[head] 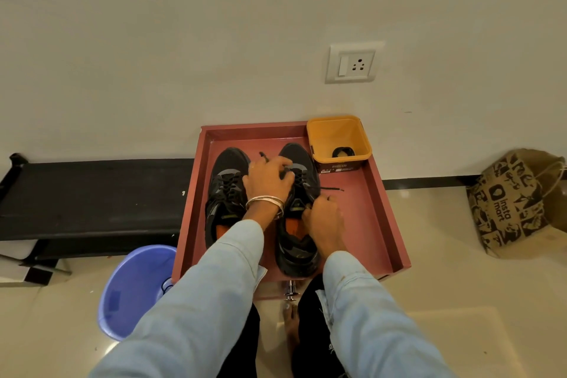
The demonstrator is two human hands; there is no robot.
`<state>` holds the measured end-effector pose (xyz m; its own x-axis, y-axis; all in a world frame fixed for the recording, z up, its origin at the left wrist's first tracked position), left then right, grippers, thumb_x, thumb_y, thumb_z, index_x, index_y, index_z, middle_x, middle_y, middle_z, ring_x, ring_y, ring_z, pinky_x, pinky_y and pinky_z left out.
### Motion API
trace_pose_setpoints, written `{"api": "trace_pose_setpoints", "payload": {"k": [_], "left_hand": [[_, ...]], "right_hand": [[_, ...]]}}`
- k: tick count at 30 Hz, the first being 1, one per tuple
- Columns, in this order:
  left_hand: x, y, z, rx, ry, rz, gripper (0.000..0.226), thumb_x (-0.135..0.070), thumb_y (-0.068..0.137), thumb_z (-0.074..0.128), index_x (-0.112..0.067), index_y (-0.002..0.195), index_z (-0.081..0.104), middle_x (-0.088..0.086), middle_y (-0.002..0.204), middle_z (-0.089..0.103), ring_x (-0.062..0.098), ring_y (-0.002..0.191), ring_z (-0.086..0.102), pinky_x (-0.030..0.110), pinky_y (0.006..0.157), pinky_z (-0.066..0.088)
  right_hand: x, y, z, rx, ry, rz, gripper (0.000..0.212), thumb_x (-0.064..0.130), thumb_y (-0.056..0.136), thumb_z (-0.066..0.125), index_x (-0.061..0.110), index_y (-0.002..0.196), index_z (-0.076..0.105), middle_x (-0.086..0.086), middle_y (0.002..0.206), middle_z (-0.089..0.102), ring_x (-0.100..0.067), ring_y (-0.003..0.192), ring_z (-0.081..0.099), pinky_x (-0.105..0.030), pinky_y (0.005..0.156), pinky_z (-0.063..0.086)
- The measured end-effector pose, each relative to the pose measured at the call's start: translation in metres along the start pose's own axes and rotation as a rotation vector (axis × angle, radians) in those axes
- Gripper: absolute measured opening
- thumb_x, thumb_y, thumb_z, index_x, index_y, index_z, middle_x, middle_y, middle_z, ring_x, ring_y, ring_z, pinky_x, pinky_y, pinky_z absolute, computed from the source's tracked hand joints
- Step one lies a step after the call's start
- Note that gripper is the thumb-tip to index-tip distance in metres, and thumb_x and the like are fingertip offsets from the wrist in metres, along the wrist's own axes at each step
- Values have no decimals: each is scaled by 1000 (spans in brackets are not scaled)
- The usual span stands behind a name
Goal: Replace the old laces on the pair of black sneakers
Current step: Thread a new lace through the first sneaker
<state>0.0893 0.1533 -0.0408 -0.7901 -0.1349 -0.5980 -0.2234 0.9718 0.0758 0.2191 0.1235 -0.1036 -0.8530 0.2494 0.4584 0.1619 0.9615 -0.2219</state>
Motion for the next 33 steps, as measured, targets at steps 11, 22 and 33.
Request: {"api": "trace_pose_setpoints", "payload": {"k": [11, 22, 33], "left_hand": [[-21, -17, 38, 172, 609, 381, 33, -14, 99, 38, -6, 129, 49, 15, 138, 45, 31, 121, 47, 39, 92, 45], [33, -10, 7, -254, -499, -375, 20, -21, 91, 58, -7, 77, 57, 6, 66, 64, 26, 71, 68, 38, 77, 54], [-15, -13, 27, 237, 470, 248, 34, -30, 91, 54, -27, 125, 56, 13, 135, 42, 32, 121, 43, 45, 97, 40]], "right_hand": [[0, 0, -1, 24, 24, -24, 32, 18, 92, 52, 1, 119, 51, -16, 118, 51, -33, 101, 58, -37, 81, 47], [1, -3, -3, 6, 20, -22, 34, 23, 93, 50, 1, 120, 52, -15, 117, 52, -33, 100, 57, -38, 81, 47], [2, -3, -4, 19, 33, -9, 33, 18, 91, 53, 0, 118, 50, -17, 117, 51, -35, 101, 57, -38, 81, 46]]}}
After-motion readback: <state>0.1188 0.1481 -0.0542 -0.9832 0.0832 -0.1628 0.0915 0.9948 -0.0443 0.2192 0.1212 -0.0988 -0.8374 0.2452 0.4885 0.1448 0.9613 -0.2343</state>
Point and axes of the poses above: each hand's wrist, its own y-axis towards the middle knuckle, its own z-axis out of the palm, x = y × z, the point moved 4 cm from there along y, towards the middle knuckle
